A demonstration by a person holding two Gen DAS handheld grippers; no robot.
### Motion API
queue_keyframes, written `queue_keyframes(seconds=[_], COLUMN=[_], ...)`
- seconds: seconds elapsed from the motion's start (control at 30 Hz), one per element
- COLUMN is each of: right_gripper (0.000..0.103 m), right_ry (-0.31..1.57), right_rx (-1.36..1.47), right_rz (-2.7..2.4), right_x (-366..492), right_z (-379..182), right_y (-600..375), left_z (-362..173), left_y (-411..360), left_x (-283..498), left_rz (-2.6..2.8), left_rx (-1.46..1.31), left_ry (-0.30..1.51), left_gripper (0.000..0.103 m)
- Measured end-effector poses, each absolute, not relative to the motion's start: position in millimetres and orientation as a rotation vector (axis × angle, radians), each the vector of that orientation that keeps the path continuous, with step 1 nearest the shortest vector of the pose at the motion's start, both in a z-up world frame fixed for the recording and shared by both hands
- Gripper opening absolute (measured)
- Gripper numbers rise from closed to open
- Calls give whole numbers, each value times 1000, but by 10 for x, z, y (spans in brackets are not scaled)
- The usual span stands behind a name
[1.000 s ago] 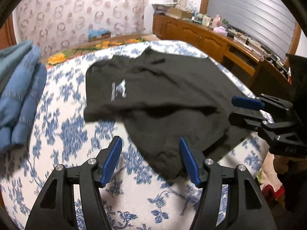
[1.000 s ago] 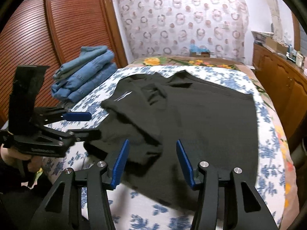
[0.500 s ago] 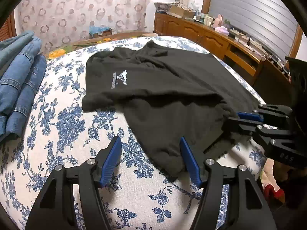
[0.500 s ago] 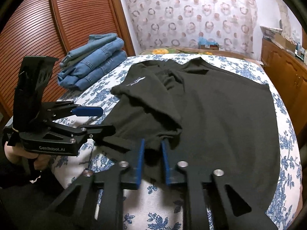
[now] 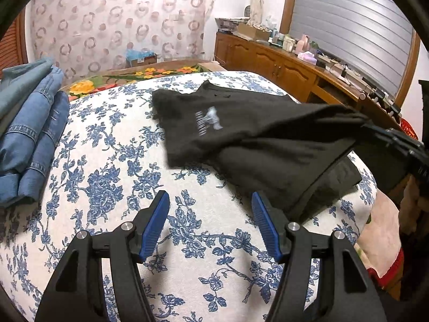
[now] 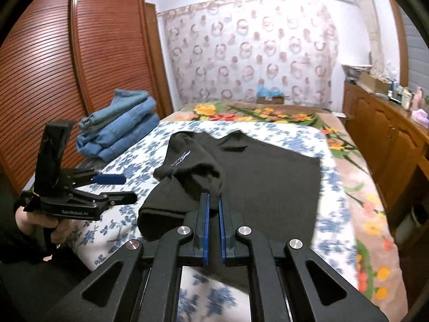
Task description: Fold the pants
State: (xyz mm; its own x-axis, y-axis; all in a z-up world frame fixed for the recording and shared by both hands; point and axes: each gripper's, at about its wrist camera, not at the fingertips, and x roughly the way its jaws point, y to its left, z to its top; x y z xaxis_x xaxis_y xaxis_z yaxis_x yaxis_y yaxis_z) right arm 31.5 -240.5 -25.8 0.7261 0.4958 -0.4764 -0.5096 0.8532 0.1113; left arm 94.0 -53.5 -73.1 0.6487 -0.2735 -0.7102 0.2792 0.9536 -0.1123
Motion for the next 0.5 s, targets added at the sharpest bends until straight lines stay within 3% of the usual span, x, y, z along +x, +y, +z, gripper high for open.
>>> queue_keyframes(seconds=[0.5], right_gripper=[6], right_ry=[578], right_rx=[14], right_rz=[444], right_x=[151], right_z=[-399], right_y=[-2811], left_z=[-736], left_y=[-703], left_x=[929], left_rz=[-338], left_rx=[32], left_ry=[812], left_gripper=[65])
